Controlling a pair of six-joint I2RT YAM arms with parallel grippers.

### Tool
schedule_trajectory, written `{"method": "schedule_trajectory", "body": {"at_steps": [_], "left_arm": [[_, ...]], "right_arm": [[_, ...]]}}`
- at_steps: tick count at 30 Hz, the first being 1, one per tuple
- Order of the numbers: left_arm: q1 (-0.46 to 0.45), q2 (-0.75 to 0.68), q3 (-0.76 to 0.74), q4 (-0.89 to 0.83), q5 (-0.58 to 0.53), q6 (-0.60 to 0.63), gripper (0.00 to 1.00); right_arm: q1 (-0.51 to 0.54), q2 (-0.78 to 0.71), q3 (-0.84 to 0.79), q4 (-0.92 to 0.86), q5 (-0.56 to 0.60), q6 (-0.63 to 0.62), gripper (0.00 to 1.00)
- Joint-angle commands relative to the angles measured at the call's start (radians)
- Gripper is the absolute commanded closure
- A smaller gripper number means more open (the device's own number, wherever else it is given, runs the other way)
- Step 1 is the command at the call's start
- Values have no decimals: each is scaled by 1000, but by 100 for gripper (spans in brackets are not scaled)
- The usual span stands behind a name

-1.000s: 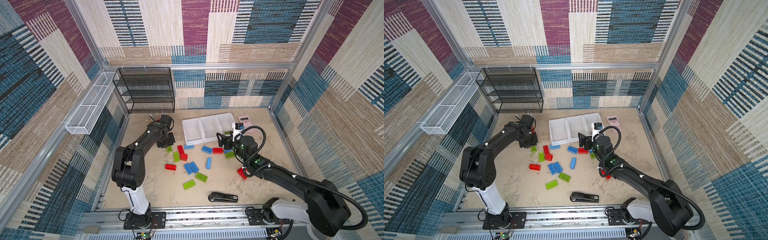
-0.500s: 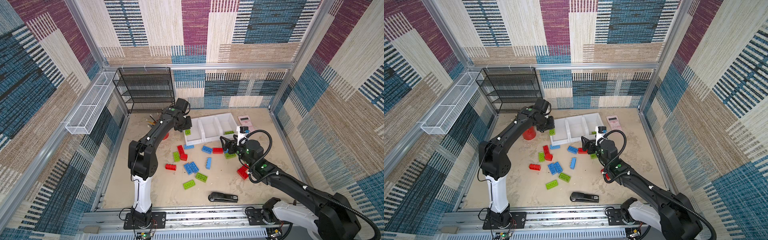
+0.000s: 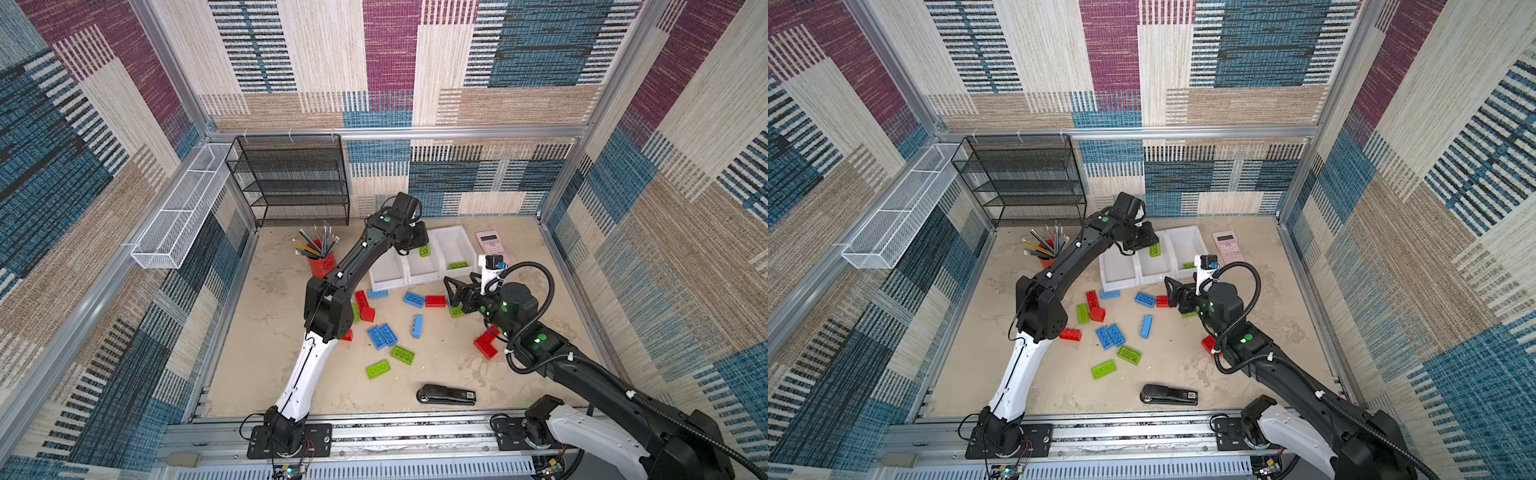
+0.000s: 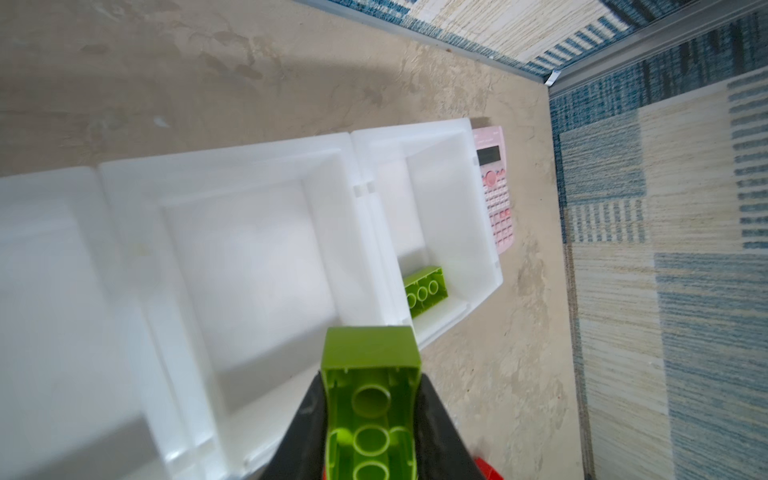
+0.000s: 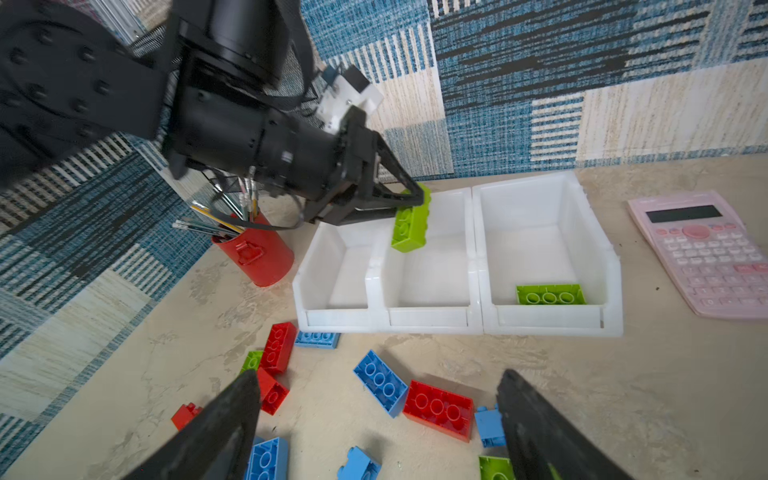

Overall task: Sort the legos into containers by color
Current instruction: 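Carry the brick with the left gripper into the compartment nearest the calculator, release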

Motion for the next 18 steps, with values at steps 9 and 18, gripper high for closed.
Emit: {"method": "schedule_trajectory", "body": {"at_steps": [9, 18], "left_arm": [[-32, 174, 139, 358, 104, -209, 72], [-35, 255, 197, 456, 90, -280, 63]], "right_arm": [[1, -62, 45, -104, -37, 19, 10], [1, -66, 54, -126, -25, 9, 9]]}}
